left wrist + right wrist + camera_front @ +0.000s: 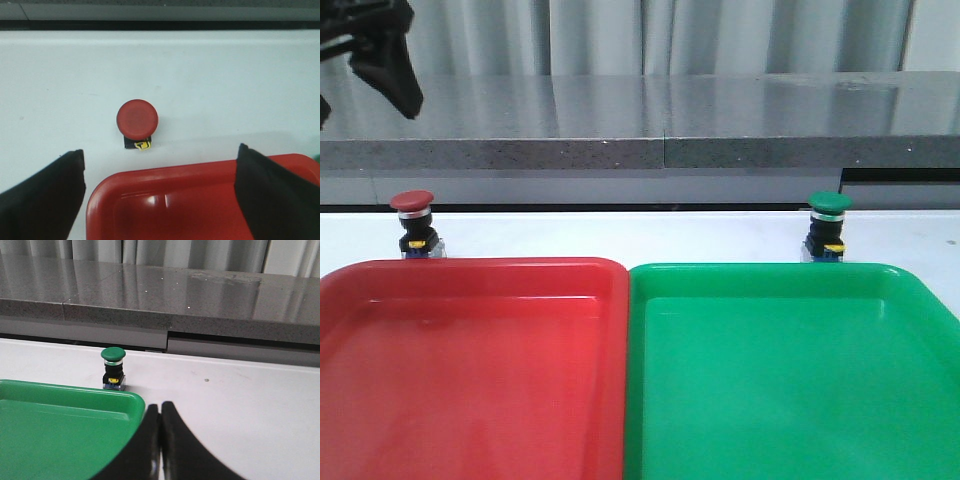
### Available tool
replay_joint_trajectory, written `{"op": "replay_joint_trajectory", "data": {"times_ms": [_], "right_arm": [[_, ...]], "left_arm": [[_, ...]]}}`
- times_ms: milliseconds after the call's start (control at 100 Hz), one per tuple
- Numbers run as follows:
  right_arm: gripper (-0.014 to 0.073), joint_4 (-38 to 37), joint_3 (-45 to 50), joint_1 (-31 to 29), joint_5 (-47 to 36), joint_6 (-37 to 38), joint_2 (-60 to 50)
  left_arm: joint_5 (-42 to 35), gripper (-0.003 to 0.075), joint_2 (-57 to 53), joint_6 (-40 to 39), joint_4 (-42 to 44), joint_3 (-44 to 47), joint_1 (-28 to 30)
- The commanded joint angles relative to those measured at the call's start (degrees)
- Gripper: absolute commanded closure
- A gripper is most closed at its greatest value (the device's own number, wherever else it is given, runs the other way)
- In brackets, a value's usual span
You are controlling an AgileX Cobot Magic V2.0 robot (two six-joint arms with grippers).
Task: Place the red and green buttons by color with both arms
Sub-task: 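Move the left gripper down over the red push-button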
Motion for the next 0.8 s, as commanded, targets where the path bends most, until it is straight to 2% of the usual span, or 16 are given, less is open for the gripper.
{"op": "replay_joint_trajectory", "data": {"times_ms": [0, 330, 790], "right_arm": [[0.0660, -0.30, -0.80, -0.27, -4.20, -0.48, -1.00], [0.0660, -0.30, -0.80, -0.27, -4.20, -0.48, -1.00], [0.0660, -0.30, -0.80, -0.27, -4.20, -0.48, -1.00]], "left_arm": [[-3.31, 0.0146, 1.84, 0.19, -0.37, -4.16, -0.45], [-4.77, 0.0146, 11.35, 0.19, 1.65, -8.36, -0.45], [-9.98, 0.0154, 16.44, 0.19, 1.65, -8.70, -0.45]]}}
